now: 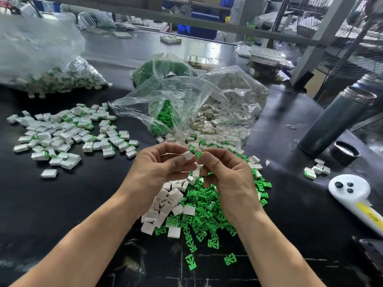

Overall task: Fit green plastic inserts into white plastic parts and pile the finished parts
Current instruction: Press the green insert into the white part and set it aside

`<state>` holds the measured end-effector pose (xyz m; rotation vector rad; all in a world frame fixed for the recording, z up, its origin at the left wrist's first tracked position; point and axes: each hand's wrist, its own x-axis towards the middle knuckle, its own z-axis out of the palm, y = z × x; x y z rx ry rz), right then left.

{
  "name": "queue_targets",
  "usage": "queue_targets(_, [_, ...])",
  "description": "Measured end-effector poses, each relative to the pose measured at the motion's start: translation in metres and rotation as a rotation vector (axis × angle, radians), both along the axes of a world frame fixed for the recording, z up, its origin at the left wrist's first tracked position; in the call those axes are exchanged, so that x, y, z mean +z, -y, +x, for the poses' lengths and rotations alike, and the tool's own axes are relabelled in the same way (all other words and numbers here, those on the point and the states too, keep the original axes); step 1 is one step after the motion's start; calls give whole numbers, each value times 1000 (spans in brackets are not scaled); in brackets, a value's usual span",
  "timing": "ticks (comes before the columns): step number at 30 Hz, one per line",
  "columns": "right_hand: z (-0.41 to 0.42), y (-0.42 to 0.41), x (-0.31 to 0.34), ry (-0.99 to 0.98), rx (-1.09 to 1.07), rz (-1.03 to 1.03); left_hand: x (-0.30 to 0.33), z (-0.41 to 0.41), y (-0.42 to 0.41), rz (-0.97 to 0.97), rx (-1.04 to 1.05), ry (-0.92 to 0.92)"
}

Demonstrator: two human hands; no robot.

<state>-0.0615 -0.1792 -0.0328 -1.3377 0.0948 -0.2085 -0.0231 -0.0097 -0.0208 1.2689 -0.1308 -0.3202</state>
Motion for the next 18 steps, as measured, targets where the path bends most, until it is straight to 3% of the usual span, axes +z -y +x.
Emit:
queue_targets(6, [-1,0,0,4,14,-8,-2,-1,2,69,-4,48])
queue_targets(13, [-2,-2,-2,73,-56,-169,-4,-4,2,330,40,219])
queue_targets(18, [-2,-3,-2,53,-56,-225,-1,-5,2,322,58,227])
